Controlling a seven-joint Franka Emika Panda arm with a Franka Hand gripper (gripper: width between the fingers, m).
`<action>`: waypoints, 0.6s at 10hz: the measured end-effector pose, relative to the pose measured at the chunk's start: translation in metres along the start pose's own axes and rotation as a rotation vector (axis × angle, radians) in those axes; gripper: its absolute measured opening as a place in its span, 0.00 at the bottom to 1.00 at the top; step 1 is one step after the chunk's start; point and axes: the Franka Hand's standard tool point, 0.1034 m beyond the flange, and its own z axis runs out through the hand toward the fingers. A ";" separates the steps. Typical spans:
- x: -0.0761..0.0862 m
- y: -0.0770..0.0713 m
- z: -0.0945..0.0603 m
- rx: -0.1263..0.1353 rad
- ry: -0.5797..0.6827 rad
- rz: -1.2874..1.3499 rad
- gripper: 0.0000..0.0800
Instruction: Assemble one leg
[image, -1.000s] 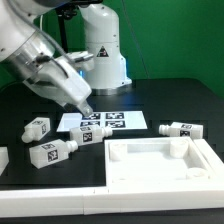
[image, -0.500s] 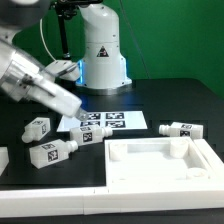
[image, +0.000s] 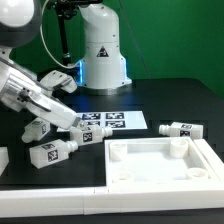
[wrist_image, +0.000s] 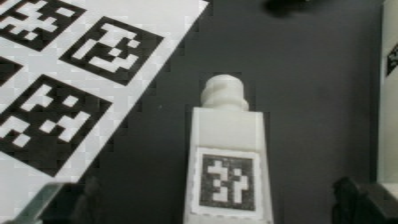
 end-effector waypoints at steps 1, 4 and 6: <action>0.003 0.004 0.008 -0.004 -0.014 0.014 0.81; 0.010 0.009 0.020 -0.020 -0.031 0.029 0.81; 0.013 0.012 0.024 -0.024 -0.037 0.035 0.81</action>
Offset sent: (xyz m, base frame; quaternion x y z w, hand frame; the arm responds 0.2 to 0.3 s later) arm 0.0041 -0.0004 -0.0134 -0.0130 -0.0044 0.0137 0.9998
